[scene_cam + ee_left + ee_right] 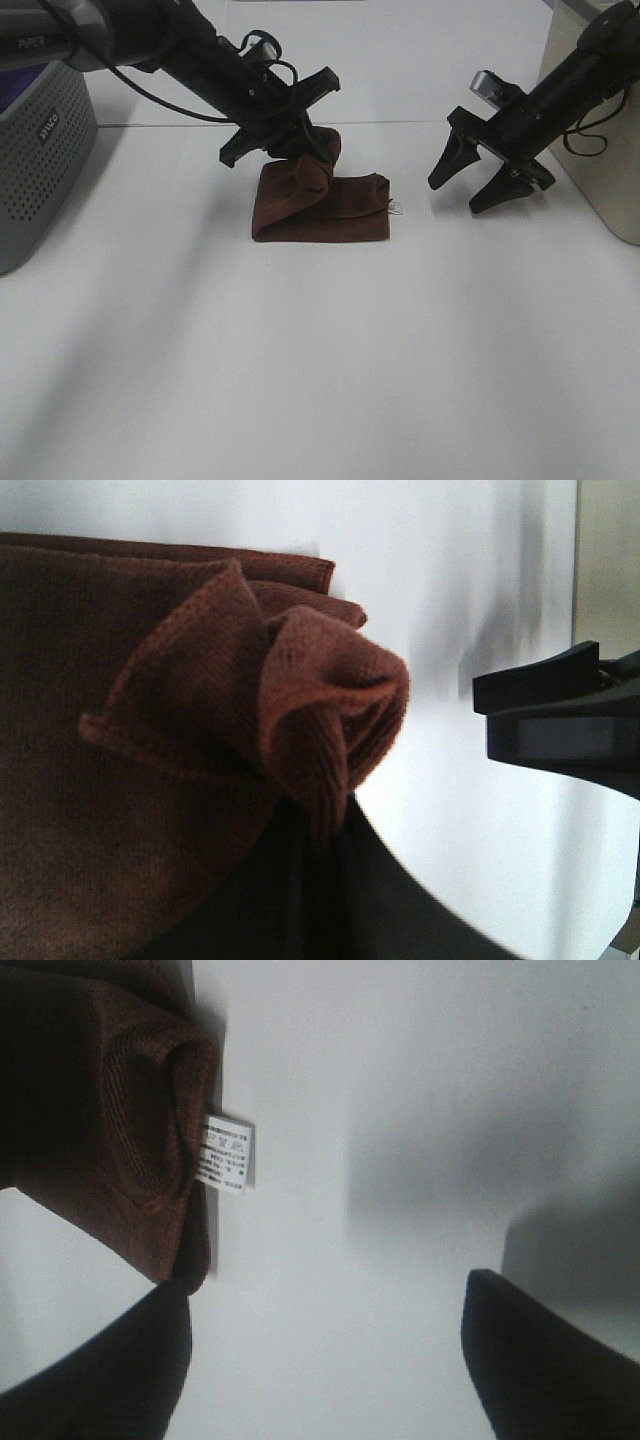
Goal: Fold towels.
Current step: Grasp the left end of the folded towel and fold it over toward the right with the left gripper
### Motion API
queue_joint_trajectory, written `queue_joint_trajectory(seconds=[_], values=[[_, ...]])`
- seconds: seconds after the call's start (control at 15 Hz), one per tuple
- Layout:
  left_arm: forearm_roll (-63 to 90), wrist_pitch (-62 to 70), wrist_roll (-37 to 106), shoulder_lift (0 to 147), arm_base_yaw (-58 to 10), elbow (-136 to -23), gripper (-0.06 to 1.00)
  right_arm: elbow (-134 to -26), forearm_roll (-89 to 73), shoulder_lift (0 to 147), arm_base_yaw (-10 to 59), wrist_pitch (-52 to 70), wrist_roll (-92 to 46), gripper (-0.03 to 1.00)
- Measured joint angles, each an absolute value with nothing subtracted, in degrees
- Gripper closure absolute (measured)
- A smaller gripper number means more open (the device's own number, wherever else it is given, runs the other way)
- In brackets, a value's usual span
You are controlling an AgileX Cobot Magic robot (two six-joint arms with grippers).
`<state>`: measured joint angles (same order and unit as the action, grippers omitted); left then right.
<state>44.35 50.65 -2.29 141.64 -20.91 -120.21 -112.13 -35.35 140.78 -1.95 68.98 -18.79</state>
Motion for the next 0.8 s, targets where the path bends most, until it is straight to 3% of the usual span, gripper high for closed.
queue_joint_trajectory(seconds=[0.27,0.33,0.53,0.67,0.8], values=[[45.03,47.50,-3.44,142.61,-23.38,-120.72,0.87,-112.13,-35.64,140.78,-1.95,68.98,-18.79,0.25],[45.72,46.35,-4.30,142.61,-23.55,-120.72,0.79,-112.13,-35.98,140.78,-1.95,68.98,-18.79,0.25],[57.12,44.86,-0.69,142.61,-23.61,-120.78,0.36,-112.13,-36.61,140.78,-1.95,68.98,-18.79,0.25],[62.28,44.86,4.53,142.61,-23.61,-120.78,0.29,-112.13,-37.30,140.78,-1.95,68.98,-18.79,0.25],[62.34,44.92,9.05,142.32,-23.09,-120.78,0.28,-112.13,-39.94,140.78,-1.95,68.98,-18.91,0.25]])
